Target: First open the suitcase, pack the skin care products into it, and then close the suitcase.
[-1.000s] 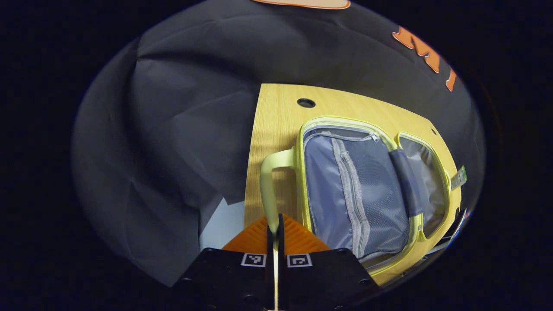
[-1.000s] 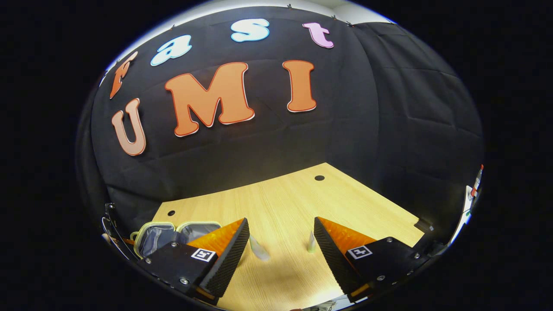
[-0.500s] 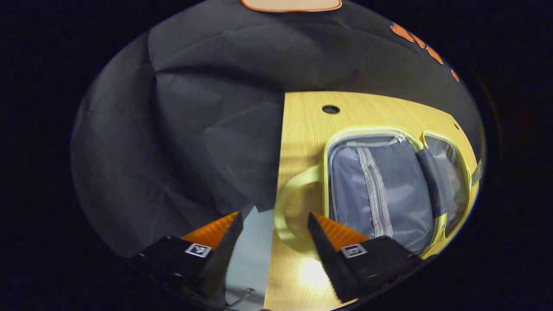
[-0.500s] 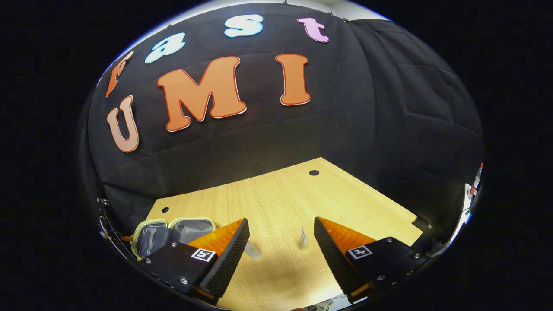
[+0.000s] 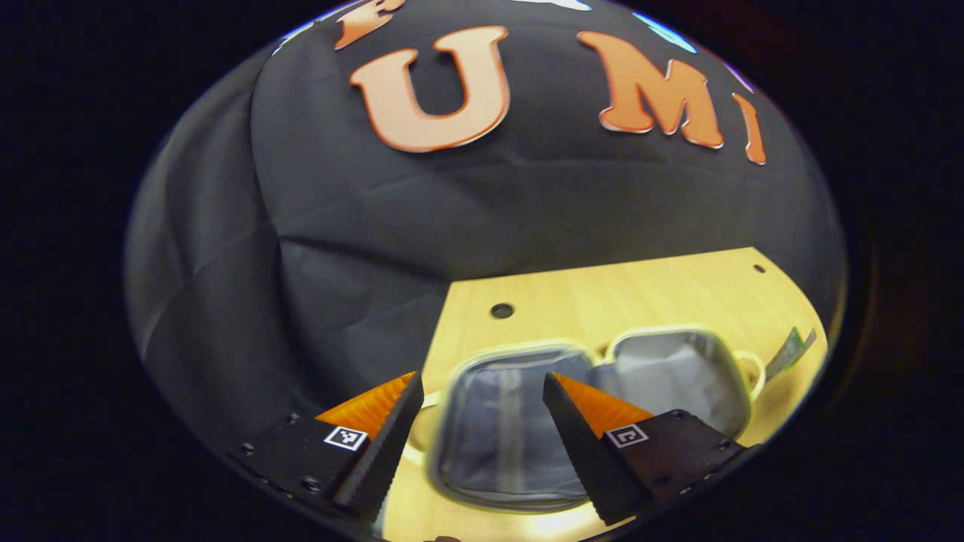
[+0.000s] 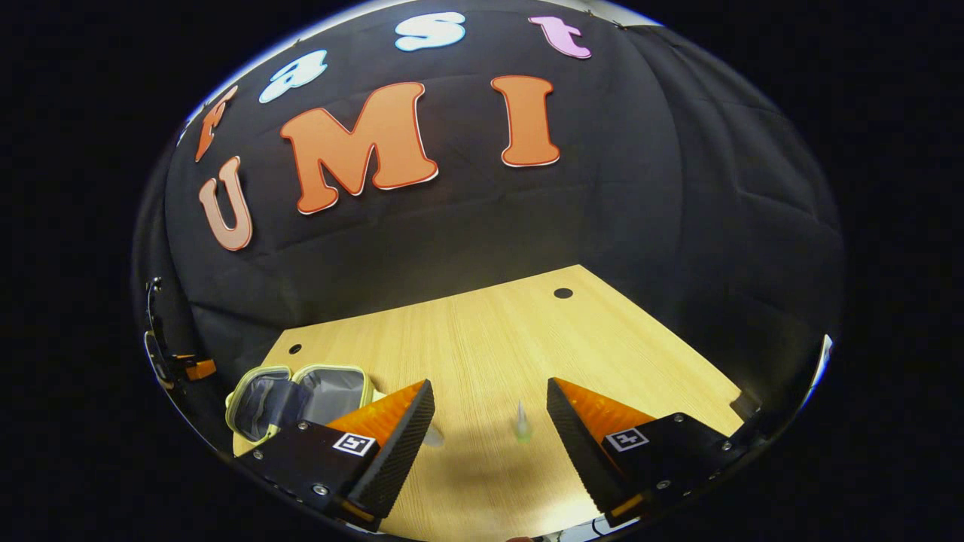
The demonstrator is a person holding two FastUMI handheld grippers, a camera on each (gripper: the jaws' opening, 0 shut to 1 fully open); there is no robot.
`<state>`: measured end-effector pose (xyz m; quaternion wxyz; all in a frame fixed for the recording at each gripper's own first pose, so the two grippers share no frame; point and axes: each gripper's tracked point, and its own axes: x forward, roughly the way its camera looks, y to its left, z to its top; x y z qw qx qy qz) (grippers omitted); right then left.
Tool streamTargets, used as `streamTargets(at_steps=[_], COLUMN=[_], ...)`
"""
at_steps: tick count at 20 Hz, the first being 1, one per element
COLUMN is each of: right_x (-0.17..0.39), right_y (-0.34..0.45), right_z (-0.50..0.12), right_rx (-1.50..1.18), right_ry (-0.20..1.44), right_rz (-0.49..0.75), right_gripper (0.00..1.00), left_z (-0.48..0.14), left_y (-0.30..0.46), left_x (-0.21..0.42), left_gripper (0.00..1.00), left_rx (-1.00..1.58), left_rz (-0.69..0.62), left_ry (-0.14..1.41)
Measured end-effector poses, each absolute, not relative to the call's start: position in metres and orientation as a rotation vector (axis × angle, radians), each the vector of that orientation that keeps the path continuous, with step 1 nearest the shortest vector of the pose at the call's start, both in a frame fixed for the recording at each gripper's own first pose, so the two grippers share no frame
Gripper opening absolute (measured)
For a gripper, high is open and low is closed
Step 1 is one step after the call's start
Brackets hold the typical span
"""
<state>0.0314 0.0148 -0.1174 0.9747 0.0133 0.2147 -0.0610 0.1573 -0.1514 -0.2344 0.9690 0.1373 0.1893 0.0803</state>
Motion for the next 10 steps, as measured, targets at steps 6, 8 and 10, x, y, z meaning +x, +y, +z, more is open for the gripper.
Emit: streamTargets(at_steps=[6,8,10], right_x=[0.036,0.035,0.031], right_y=[-0.012,-0.028,-0.041], right_z=[-0.128,-0.131,-0.132], right_rx=[0.009,0.005,0.018], right_ry=[0.489,0.506,0.518], right_rz=[-0.018,0.005,0.022], right_gripper=[0.95,0.95,0.95], left_z=[-0.261,-0.273,-0.298], left_y=[-0.333,-0.394,-0.45], left_x=[0.16,0.161,0.162], left_gripper=[0.99,0.99,0.99], left_rx=[0.253,0.227,0.212], left_rz=[0.007,-0.058,-0.105], left_ry=[0.317,0.308,0.325])
